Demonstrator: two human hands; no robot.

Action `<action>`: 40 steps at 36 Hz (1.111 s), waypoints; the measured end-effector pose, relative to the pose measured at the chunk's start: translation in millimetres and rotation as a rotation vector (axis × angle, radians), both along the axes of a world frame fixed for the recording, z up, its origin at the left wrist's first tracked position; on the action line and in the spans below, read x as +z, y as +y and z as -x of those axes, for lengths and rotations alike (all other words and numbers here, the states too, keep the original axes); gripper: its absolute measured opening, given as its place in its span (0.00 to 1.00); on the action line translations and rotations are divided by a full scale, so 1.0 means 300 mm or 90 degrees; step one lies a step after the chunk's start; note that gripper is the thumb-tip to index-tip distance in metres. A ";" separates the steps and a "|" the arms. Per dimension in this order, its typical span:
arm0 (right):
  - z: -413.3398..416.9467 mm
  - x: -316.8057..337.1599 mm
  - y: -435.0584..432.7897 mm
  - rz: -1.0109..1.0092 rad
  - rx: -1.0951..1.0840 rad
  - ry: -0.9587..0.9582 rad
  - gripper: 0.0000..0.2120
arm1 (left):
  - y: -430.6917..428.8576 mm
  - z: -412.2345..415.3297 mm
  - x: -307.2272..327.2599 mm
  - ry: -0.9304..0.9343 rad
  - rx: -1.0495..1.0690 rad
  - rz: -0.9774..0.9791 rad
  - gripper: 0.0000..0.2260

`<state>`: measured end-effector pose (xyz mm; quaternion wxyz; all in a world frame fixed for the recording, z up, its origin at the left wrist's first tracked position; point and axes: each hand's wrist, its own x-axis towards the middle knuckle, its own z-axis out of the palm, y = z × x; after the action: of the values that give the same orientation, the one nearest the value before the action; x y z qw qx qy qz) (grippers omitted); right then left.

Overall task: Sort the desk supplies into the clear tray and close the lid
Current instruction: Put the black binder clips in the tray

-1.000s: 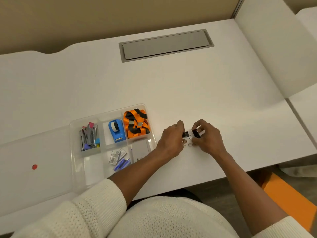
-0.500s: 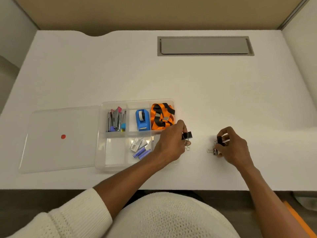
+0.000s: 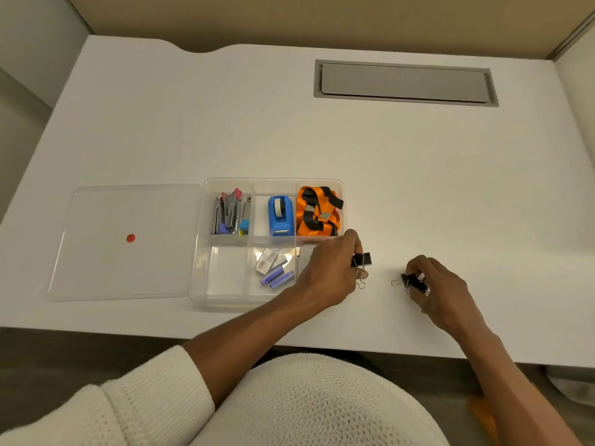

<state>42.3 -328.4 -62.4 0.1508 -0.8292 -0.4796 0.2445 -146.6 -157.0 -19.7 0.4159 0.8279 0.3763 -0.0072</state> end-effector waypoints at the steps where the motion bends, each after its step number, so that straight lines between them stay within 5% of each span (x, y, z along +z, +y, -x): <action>1: 0.005 -0.001 0.006 -0.002 -0.001 0.002 0.17 | 0.002 0.009 0.000 0.003 0.007 0.005 0.18; 9: 0.018 -0.009 0.045 -0.033 -0.020 0.019 0.19 | 0.027 0.124 0.005 -0.014 0.091 -0.001 0.20; 21: 0.038 0.003 0.069 -0.022 0.140 -0.103 0.15 | 0.042 0.219 0.007 -0.021 0.127 0.039 0.20; 32: 0.042 -0.010 0.107 -0.013 0.047 -0.111 0.17 | 0.056 0.271 0.004 -0.030 0.163 0.041 0.20; 40: 0.110 0.048 0.187 -0.114 -0.092 0.015 0.22 | 0.119 0.402 0.032 -0.072 0.255 0.033 0.18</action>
<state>9.3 -272.3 -48.0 0.2471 -0.8418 -0.4370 0.1985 -267.3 -121.4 -10.0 0.4502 0.7247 0.5094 0.1123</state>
